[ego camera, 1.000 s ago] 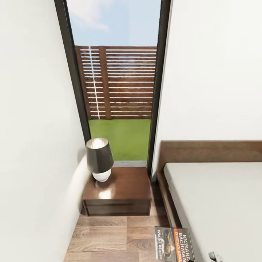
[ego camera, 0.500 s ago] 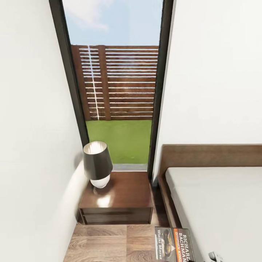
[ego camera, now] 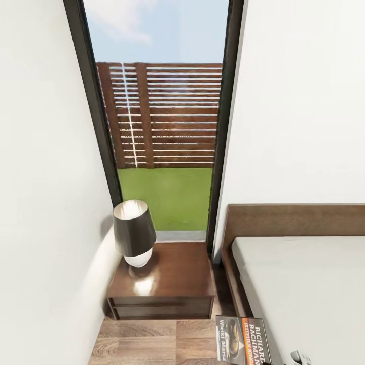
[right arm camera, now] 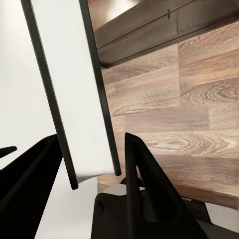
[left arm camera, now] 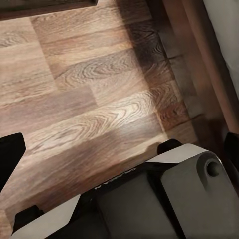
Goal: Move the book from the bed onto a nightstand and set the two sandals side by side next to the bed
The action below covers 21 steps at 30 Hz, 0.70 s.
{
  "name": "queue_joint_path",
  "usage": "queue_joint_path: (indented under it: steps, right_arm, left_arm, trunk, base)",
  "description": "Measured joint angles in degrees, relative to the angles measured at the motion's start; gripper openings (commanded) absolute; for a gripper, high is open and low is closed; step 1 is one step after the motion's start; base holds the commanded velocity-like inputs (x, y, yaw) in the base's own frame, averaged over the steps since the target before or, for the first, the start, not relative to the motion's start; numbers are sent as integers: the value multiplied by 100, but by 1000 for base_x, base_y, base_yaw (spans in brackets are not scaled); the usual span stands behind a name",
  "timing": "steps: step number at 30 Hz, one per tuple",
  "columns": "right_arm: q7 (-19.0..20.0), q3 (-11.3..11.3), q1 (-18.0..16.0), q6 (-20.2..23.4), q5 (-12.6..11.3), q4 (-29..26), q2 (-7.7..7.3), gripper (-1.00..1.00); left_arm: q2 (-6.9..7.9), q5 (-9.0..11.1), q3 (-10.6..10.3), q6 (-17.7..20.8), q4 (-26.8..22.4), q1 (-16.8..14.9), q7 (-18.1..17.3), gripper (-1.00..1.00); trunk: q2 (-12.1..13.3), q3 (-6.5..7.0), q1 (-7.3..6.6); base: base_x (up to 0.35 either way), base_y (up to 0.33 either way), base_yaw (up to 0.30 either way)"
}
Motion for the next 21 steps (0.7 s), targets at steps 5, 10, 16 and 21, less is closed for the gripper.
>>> queue_joint_path:
  steps: [5, 10, 16, 21]
  right_arm:
    - [-3, 3, 1, 0, 1, 0, 2, -100]
    - [-4, 10, 1, 0, 2, 1, 2, -100]
    - [-4, 16, 0, 0, 4, 1, 2, -100]
    - [-4, 19, -1, 0, 5, 1, 2, -100]
  left_arm:
    - [0, 1, -2, 5, 0, 0, 0, 100]
    - [0, 1, -2, 7, 0, 0, 0, 100]
    - [0, 1, -3, 8, 0, 0, 0, 100]
    - [0, 1, 1, 8, 0, 0, 0, 100]
  trunk:
    - [-1, 0, -2]
    - [0, 0, -3]
    - [0, 0, -3]
    - [0, 0, -3]
  base:
    - [236, 0, 0]
    - [302, 0, 0]
    - [309, 0, 0]
    - [312, 0, 0]
